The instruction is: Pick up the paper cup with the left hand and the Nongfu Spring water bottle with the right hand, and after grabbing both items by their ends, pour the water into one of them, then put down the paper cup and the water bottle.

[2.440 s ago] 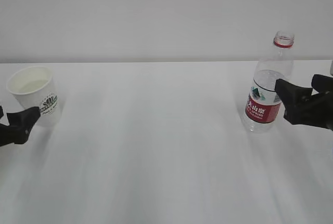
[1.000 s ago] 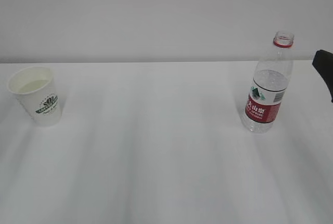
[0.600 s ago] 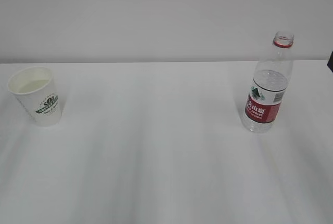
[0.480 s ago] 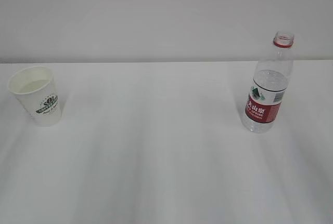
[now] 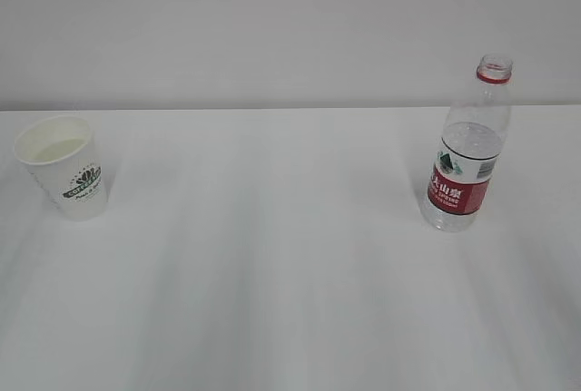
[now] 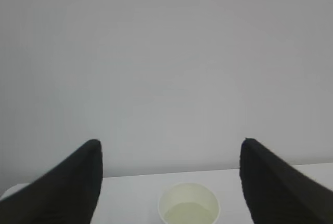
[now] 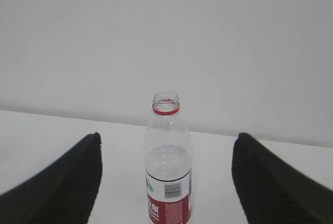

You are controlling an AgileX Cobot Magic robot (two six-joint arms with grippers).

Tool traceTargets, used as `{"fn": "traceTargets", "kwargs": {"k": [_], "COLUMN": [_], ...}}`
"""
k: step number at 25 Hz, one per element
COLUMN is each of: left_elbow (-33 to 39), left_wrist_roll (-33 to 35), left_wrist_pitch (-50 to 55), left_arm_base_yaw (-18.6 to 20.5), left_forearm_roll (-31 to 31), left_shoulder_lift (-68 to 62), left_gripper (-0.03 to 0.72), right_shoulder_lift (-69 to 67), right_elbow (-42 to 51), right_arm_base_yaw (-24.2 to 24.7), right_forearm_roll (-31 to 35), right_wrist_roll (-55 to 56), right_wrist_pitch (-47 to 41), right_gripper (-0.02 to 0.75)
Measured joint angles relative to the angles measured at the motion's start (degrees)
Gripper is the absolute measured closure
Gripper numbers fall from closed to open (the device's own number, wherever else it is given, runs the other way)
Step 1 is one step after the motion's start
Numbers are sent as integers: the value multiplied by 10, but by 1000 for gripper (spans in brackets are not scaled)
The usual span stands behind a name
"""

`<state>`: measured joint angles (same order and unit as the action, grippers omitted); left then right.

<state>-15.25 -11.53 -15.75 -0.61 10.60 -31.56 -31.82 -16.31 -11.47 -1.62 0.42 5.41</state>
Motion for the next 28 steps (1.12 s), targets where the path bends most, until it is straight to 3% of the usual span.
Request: {"fn": "traceTargets", "kwargs": {"k": [11, 21, 28], "left_elbow": [0, -19, -57], "left_wrist_roll": [-1, -1, -3], "left_wrist_pitch": [69, 173, 240], "left_arm_base_yaw": [-4, -88, -101], "left_forearm_roll": [0, 0, 20], "left_shoulder_lift": [67, 111, 112], "left_gripper": [95, 97, 101], "right_shoulder_lift": [89, 168, 212], "right_elbow": [0, 0, 0], "right_arm_base_yaw": [0, 0, 0], "right_forearm_roll": [0, 0, 0], "right_wrist_roll": [0, 0, 0], "right_wrist_pitch": [-83, -160, -212], "right_gripper": [150, 150, 150]}}
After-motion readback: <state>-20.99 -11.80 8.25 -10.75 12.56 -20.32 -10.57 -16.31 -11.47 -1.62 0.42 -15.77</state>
